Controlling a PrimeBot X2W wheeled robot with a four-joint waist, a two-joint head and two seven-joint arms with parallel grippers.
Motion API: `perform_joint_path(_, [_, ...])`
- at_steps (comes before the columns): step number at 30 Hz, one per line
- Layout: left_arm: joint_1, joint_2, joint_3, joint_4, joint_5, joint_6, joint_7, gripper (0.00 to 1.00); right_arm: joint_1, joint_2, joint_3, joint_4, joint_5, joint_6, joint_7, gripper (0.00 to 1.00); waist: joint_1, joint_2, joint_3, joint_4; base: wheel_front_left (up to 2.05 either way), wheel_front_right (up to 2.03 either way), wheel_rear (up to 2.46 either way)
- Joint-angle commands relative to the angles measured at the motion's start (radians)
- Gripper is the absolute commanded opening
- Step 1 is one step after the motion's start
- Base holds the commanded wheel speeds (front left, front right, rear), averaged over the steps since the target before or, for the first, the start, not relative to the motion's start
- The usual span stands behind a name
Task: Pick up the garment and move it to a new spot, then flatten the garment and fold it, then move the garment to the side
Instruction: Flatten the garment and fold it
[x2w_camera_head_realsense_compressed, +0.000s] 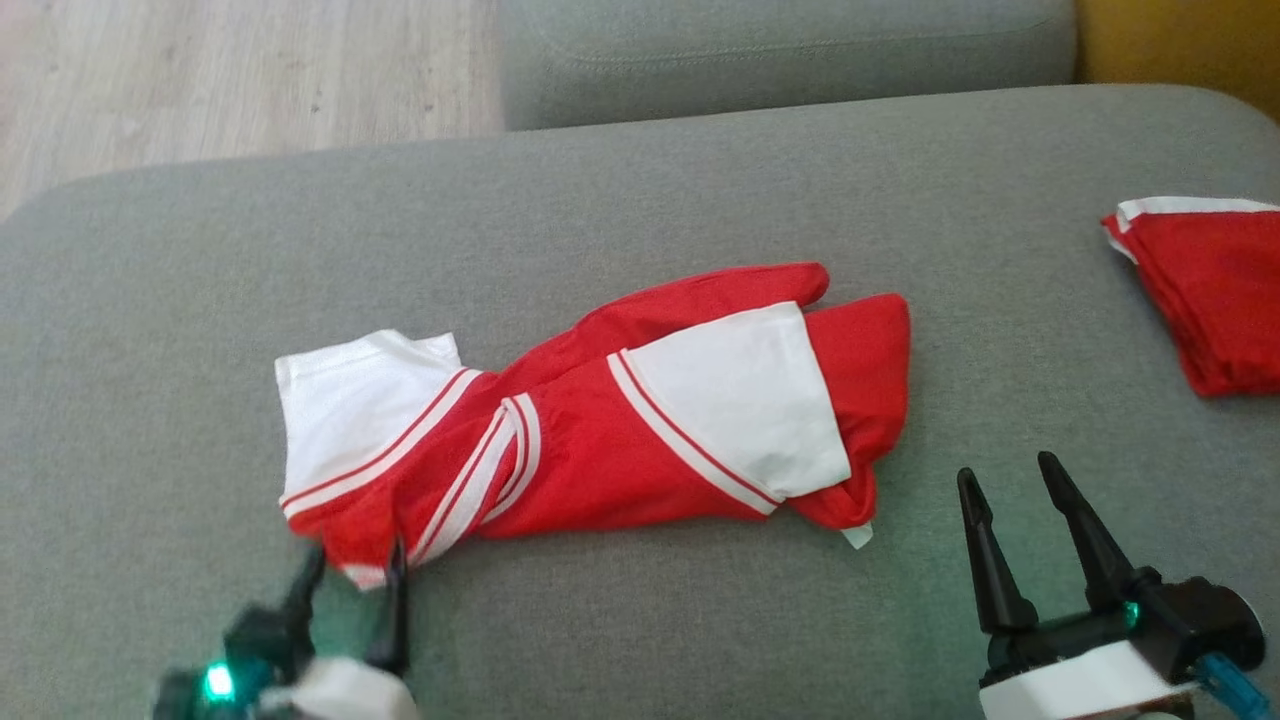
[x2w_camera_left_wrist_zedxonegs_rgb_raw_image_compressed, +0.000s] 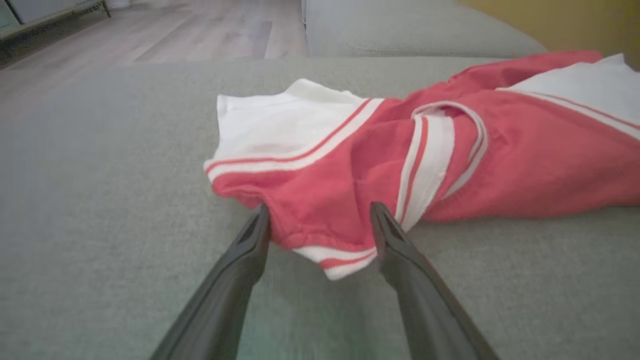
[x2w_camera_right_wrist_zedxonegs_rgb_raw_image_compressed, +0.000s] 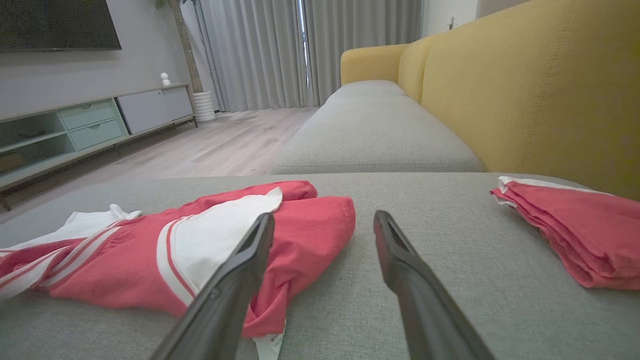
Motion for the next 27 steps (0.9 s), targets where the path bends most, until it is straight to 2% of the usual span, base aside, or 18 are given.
perform_joint_path(1, [-0.108,0.058,0.040,-0.079,0.014,-0.012,0.023,1.00,-0.030,-0.011,0.014,-0.036,-0.010,-0.001,-0.009,1.00,0.0000,0.0000,0.022,0.012,0.00,0.00,0.00])
perform_joint_path(5, [-0.249,0.140,0.059,-0.152,0.018,-0.049,0.127,1.00,-0.051,-0.024,0.020,-0.042,-0.013,-0.001,-0.009,1.00,0.0000,0.0000,0.061,0.023,0.00,0.00,0.00])
perform_joint_path(6, [-0.249,0.140,0.059,-0.152,0.018,-0.049,0.127,1.00,-0.051,-0.024,0.020,-0.042,-0.013,-0.001,-0.009,1.00,0.0000,0.0000,0.061,0.023,0.00,0.00,0.00])
perform_joint_path(8, [-0.329,0.176,0.062,-0.158,0.004,-0.084,0.210,1.00,-0.063,-0.032,0.024,-0.043,-0.013,-0.001,-0.009,1.00,0.0000,0.0000,0.079,0.026,0.00,0.00,0.00])
perform_joint_path(11, [-0.444,0.223,0.070,-0.129,-0.033,-0.139,0.336,1.00,-0.084,-0.041,0.031,-0.049,-0.014,-0.001,-0.009,1.00,0.0000,0.0000,0.111,0.020,0.00,0.00,0.00])
perform_joint_path(14, [-0.533,0.256,0.081,-0.051,-0.075,-0.173,0.455,1.00,-0.111,-0.051,0.040,-0.055,-0.015,-0.001,-0.009,1.00,0.0000,0.0000,0.147,0.007,0.00,0.00,0.00])
perform_joint_path(17, [-0.587,0.283,0.089,0.029,-0.101,-0.181,0.554,1.00,-0.134,-0.054,0.044,-0.057,-0.016,-0.001,-0.009,1.00,0.0000,0.0000,0.181,-0.009,0.00,0.00,0.00])
perform_joint_path(20, [-0.615,0.290,0.098,0.086,-0.132,-0.189,0.608,1.00,-0.144,-0.051,0.041,-0.058,-0.016,-0.001,-0.009,1.00,0.0000,0.0000,0.207,-0.017,0.00,0.00,0.00])
perform_joint_path(27, [-0.625,0.299,0.104,0.167,-0.154,-0.192,0.621,1.00,-0.168,-0.042,0.044,-0.057,-0.016,-0.001,-0.009,1.00,0.0000,0.0000,0.244,-0.025,0.00,0.00,0.00])
